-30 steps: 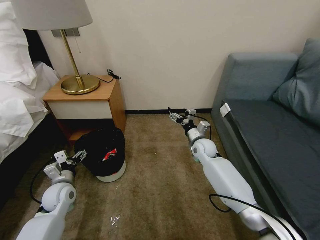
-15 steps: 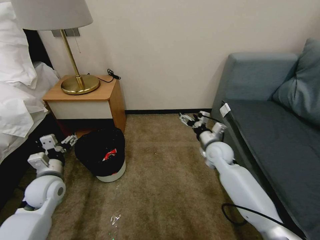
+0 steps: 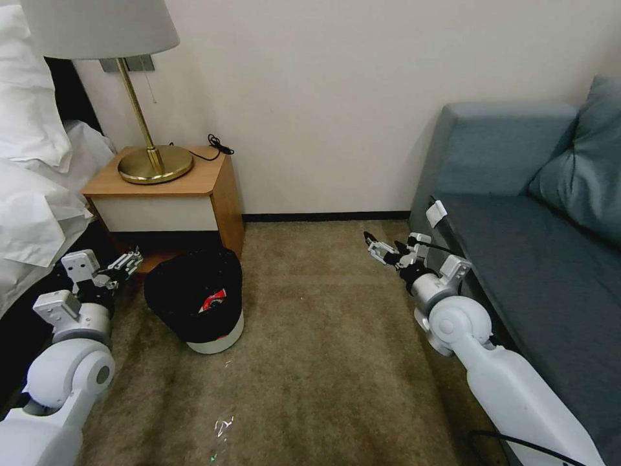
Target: Pick up the trash bin, then pick up the garbage on the floor and place it into the trash bin.
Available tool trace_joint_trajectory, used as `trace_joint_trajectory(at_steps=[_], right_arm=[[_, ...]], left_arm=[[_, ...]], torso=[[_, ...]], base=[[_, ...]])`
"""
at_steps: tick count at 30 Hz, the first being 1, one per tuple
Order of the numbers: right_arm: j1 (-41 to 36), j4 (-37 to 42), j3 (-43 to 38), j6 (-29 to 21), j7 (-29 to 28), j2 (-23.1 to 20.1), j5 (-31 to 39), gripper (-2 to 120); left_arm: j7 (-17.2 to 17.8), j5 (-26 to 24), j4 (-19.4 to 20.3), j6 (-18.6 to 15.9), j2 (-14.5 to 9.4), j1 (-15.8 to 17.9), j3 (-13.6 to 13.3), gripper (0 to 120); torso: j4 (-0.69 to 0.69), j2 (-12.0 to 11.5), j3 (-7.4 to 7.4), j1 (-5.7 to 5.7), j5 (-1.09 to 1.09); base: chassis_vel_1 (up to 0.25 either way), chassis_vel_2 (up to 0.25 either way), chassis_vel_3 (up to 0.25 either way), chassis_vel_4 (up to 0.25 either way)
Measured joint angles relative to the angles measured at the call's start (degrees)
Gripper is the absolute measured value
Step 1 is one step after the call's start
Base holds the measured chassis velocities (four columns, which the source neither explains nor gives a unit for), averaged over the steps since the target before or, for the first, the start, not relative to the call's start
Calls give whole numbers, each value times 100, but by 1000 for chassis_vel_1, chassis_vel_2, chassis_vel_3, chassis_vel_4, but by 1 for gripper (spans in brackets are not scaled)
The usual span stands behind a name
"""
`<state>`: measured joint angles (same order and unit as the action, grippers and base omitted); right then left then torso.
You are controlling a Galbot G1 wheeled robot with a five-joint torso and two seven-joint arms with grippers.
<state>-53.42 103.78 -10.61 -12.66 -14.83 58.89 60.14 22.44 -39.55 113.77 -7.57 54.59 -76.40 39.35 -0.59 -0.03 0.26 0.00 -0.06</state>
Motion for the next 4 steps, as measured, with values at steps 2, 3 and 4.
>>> trace_joint_trajectory(at_steps=[2, 3, 4], right_arm=[[1, 0, 2, 0, 0, 3, -1, 100], [1, 0, 2, 0, 0, 3, -1, 100], [1, -2, 4, 0, 0, 5, -2, 100]], left_arm=[[0, -2, -1, -1, 3, 1, 0, 100], [0, -2, -1, -1, 3, 1, 0, 100], [0, -2, -2, -1, 4, 2, 0, 100]], torso=[[0, 0, 0, 0, 0], [0, 0, 0, 0, 0], [0, 0, 0, 0, 0]], base=[[0, 0, 0, 0], [0, 0, 0, 0], [0, 0, 0, 0]])
